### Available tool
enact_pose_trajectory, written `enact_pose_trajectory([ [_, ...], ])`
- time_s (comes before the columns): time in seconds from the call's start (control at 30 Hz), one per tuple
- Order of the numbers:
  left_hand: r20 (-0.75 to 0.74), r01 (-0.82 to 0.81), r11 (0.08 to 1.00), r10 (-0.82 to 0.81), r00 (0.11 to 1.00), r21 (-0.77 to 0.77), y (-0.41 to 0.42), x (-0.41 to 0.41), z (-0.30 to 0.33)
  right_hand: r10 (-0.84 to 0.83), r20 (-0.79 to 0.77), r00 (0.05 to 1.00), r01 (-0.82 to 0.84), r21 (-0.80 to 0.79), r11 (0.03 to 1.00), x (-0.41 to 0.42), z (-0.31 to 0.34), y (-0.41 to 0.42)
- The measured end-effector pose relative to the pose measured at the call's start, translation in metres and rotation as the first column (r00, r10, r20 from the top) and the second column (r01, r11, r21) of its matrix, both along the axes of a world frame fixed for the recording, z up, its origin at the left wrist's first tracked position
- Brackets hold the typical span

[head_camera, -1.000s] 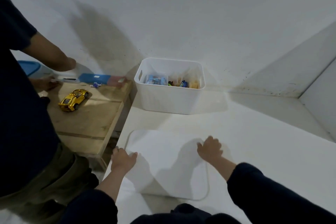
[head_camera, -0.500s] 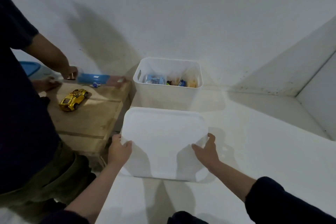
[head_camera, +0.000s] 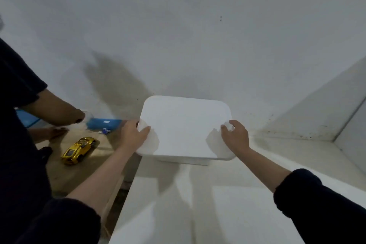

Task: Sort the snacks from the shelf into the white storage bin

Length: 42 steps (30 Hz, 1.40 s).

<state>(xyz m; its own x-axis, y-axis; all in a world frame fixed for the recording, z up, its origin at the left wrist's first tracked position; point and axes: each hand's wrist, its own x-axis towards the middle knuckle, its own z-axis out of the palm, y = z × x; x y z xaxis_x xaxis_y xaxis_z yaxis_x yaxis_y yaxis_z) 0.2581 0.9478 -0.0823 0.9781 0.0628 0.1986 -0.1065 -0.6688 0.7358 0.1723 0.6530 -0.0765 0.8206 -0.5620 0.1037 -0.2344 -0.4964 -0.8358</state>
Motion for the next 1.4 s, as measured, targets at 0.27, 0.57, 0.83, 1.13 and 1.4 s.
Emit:
enact_pose_trajectory([
  [0.27,-0.14,0.045,0.993,-0.029,0.99,0.111,-0.031,0.075,-0.021,0.069,-0.095,0.993,-0.074,-0.057,0.996,0.08,-0.007,-0.027],
  [0.57,-0.155,0.029,0.986,-0.003,0.988,0.163,-0.046,0.115,-0.054,0.1,-0.245,0.964,-0.167,-0.27,0.948,0.12,-0.06,-0.024],
  [0.83,-0.19,0.06,0.989,-0.034,0.981,0.138,-0.046,0.129,-0.062,0.008,-0.27,0.963,-0.058,-0.176,0.983,0.128,-0.06,-0.025],
  [1.13,-0.123,0.034,0.994,-0.021,0.992,0.104,-0.041,0.135,-0.08,-0.22,-0.178,0.959,0.225,0.007,0.974,0.131,-0.08,-0.035],
  [1.4,0.173,-0.058,0.924,-0.009,0.985,0.378,-0.058,0.098,-0.055,-0.241,-0.089,0.966,0.256,0.25,0.934,0.101,-0.064,-0.016],
])
